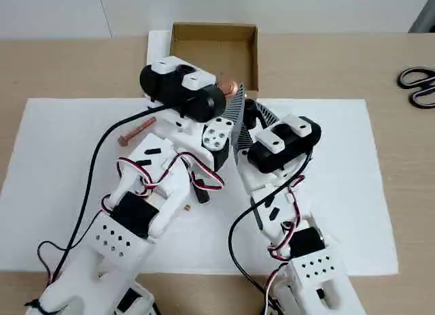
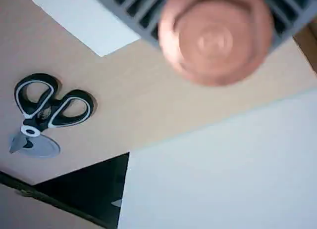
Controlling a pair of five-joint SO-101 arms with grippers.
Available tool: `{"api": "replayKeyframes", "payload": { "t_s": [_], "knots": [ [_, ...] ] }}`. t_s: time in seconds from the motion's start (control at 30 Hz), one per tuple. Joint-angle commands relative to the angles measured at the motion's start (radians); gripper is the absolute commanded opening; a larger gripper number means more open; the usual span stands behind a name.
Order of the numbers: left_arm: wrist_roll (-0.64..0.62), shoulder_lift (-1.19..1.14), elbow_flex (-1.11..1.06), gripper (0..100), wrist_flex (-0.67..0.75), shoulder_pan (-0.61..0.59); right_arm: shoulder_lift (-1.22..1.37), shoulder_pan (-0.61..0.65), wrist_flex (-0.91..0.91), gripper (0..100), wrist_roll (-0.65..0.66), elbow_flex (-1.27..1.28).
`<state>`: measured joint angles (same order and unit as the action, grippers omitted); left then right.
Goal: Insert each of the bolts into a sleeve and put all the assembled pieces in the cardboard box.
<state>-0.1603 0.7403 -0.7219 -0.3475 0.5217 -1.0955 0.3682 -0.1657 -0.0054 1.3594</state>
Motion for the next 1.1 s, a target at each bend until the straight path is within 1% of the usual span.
{"api": "replayKeyframes", "payload": {
  "t_s": [0.0,0.1,0.17,0.23,0.33,0.4,0.47,0.5,0.7,0.8,0.97,1.07],
  "knots": [
    [-0.006,-0.014,0.059,1,-0.002,0.029,-0.016,0.008,-0.031,0.4,-0.002,-0.064],
    [-0.006,-0.023,0.139,1,-0.011,0.029,-0.016,0.007,-0.031,0.4,-0.002,-0.06],
    [-0.006,-0.028,0.199,1,-0.044,0.031,-0.025,0.002,-0.056,0.4,-0.002,-0.04],
    [-0.008,-0.06,0.252,1,-0.112,0.032,-0.025,0.002,-0.157,0.4,0.026,0.006],
    [-0.015,-0.129,0.374,1,-0.219,0.012,-0.025,0.004,-0.335,0.4,0.133,0.081],
    [-0.075,-0.17,0.466,1,-0.278,-0.003,-0.025,0.004,-0.395,0.4,0.178,0.115],
    [-0.143,-0.215,0.536,1,-0.342,-0.006,-0.025,0.002,-0.406,0.4,0.189,0.133],
    [-0.153,-0.239,0.567,1,-0.379,-0.005,-0.025,-0.001,-0.407,0.4,0.19,0.137],
    [-0.153,-0.322,0.759,1,-0.505,0.011,-0.025,-0.104,-0.427,0.4,0.173,0.17],
    [-0.152,-0.338,0.799,1,-0.543,0.035,-0.025,-0.151,-0.46,0.4,0.157,0.199],
    [-0.155,-0.361,0.875,1,-0.603,0.063,-0.025,-0.159,-0.484,0.4,0.153,0.23],
    [-0.155,-0.399,0.881,1,-0.647,0.084,-0.025,-0.156,-0.484,0.4,0.153,0.226]
  ]
}}
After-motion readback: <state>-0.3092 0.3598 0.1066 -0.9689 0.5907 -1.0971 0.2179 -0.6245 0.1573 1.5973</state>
